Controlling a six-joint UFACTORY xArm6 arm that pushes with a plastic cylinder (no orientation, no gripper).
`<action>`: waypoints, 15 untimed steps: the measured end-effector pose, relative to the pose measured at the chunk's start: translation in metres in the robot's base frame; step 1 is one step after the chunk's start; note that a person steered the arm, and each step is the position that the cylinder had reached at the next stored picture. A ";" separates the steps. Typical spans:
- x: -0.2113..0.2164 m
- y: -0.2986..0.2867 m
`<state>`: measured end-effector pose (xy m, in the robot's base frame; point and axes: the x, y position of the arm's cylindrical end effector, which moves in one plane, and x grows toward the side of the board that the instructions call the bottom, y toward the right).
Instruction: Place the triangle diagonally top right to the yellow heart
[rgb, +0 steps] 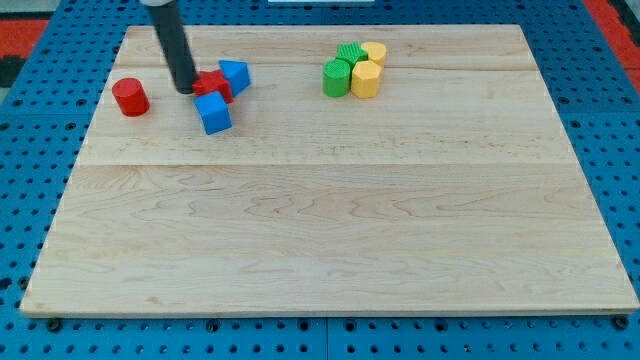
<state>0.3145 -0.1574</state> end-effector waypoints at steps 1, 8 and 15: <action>-0.005 0.005; -0.051 0.169; -0.123 0.292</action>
<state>0.1913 0.1342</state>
